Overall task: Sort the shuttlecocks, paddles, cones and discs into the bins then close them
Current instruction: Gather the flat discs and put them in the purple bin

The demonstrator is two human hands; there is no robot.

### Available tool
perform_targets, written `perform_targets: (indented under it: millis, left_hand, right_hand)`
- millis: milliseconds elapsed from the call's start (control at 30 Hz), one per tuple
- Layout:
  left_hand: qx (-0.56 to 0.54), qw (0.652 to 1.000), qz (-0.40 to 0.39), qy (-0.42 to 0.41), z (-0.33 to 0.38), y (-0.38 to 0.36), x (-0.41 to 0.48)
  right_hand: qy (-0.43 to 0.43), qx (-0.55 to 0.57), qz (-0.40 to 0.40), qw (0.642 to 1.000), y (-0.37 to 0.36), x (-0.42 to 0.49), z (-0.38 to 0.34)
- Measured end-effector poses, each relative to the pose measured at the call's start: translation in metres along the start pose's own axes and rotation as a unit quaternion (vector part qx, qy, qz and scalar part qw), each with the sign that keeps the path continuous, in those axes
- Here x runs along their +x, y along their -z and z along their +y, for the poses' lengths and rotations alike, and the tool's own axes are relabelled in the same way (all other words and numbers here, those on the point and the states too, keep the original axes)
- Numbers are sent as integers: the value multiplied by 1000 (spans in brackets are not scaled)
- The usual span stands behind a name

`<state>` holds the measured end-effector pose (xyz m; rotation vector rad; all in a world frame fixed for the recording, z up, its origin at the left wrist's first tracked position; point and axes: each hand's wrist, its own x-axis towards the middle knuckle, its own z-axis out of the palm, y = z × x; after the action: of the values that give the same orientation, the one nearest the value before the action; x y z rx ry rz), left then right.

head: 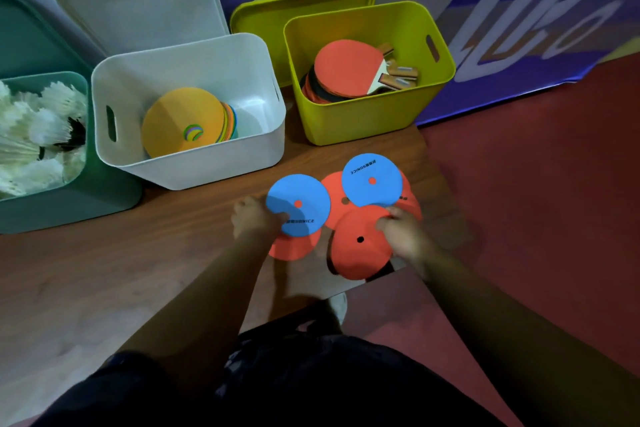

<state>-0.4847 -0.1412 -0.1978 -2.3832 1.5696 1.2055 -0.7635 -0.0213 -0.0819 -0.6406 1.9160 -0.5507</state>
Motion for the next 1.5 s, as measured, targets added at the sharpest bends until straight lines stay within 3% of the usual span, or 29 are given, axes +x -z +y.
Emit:
perform_targets:
  millis: [200, 300, 400, 667, 767, 1000, 1300, 1400, 1500]
  left_hand:
    - [36, 998, -4, 46, 29, 22, -38]
    - [34, 999, 4, -7, 18, 23, -29]
    - [-41, 997, -25, -63, 24, 38, -55]
    - [-228, 972, -34, -34, 10, 66, -82]
    - [-278, 960, 0, -33, -5, 90, -96]
    - [-401, 913, 74, -29, -69, 155, -141]
    - [-490, 865, 106, 1, -157, 209, -191]
    - [-543, 834, 96, 25, -176, 217, -181]
    - [-564, 822, 71, 30, -194, 227, -166]
  right_hand:
    - [26, 12, 12, 1000, 1, -1, 7]
    - [33, 11, 19, 999, 0, 1, 9]
    - [30, 17, 26, 999, -3, 1, 5]
    - [85, -9, 7, 996, -27, -2, -50]
    - [121, -46, -29, 991, -51, -2, -74]
    - [239, -176, -138, 945, -123, -23, -128]
    - [423, -307, -197, 829, -220, -79, -183]
    - [401, -299, -268, 823, -250, -99, -190]
    - [369, -268, -274, 847, -273, -106, -196]
